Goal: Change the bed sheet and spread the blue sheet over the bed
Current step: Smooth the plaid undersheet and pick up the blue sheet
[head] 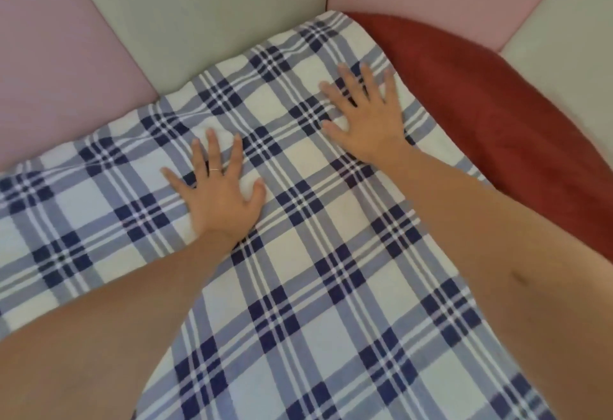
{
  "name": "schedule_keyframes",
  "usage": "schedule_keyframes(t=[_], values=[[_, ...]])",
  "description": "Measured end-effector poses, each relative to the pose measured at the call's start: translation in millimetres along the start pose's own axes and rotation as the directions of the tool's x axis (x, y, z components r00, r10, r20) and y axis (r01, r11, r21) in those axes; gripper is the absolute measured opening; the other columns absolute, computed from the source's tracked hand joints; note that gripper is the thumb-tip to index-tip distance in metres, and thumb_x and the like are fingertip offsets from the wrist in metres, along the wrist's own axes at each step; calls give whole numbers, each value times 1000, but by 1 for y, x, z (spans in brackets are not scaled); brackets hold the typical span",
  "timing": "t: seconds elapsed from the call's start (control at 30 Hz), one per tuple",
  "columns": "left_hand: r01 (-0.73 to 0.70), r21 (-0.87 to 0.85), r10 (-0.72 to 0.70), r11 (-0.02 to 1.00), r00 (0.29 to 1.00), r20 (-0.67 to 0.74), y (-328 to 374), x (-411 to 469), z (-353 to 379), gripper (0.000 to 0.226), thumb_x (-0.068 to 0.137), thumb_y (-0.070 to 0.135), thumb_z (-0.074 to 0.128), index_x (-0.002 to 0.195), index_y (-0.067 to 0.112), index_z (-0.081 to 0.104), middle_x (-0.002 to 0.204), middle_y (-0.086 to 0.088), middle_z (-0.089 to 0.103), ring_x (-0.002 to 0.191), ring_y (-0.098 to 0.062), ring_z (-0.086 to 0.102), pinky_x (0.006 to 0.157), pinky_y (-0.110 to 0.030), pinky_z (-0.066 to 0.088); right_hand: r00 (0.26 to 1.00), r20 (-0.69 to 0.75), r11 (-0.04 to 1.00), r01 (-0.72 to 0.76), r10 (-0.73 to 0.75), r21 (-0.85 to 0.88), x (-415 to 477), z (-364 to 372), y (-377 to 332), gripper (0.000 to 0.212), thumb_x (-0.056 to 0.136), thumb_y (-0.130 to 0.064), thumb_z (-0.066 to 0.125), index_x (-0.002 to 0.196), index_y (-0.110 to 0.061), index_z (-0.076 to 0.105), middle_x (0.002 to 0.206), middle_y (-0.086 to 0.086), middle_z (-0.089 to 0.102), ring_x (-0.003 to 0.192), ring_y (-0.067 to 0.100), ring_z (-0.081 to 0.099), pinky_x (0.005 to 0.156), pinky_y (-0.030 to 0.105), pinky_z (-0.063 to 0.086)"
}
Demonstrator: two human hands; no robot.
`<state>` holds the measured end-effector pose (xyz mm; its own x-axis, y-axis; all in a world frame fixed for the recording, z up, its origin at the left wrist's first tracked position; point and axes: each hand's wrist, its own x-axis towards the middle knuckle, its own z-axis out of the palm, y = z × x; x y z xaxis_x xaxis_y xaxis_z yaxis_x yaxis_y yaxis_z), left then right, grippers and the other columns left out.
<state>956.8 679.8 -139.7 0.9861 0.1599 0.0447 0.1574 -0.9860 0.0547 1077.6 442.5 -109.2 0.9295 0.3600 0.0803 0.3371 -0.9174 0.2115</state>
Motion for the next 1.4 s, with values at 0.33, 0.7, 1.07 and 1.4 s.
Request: schedule_keyframes(t=[0.33,0.7,1.07,1.4], values=[[-60,27,59,998,998,26,0,11,-2,74,88,57,16,153,25,6,160,-7,-5,147,-27,-6,109,-69,-3,799,-8,734,-548,602,401,103,-23,6,62,94,-57,33,135,-12,43,144,10,37,131,27,33,105,40,24],[-145,-23,146,989,988,41,-3,16,-3,75,88,54,24,153,20,13,160,-11,3,147,-27,0,109,-68,0,925,-31,907,-363,378,214,183,-45,18,34,99,-1,30,112,-5,61,116,12,63,107,28,60,75,36,44],[-142,-46,144,989,989,40,-4,18,-6,75,87,53,26,153,19,13,160,-12,5,147,-27,1,110,-68,-3,893,-125,883,448,-433,141,59,-36,-39,59,95,-52,32,147,-24,33,154,9,30,141,37,25,115,52,17],[-130,-42,133,991,988,84,-3,16,-10,76,88,56,20,153,17,13,160,-11,2,148,-25,-1,111,-66,-3,973,-38,934,228,-227,274,-29,-69,46,58,97,-36,31,147,-7,30,154,16,27,143,32,21,118,45,17]])
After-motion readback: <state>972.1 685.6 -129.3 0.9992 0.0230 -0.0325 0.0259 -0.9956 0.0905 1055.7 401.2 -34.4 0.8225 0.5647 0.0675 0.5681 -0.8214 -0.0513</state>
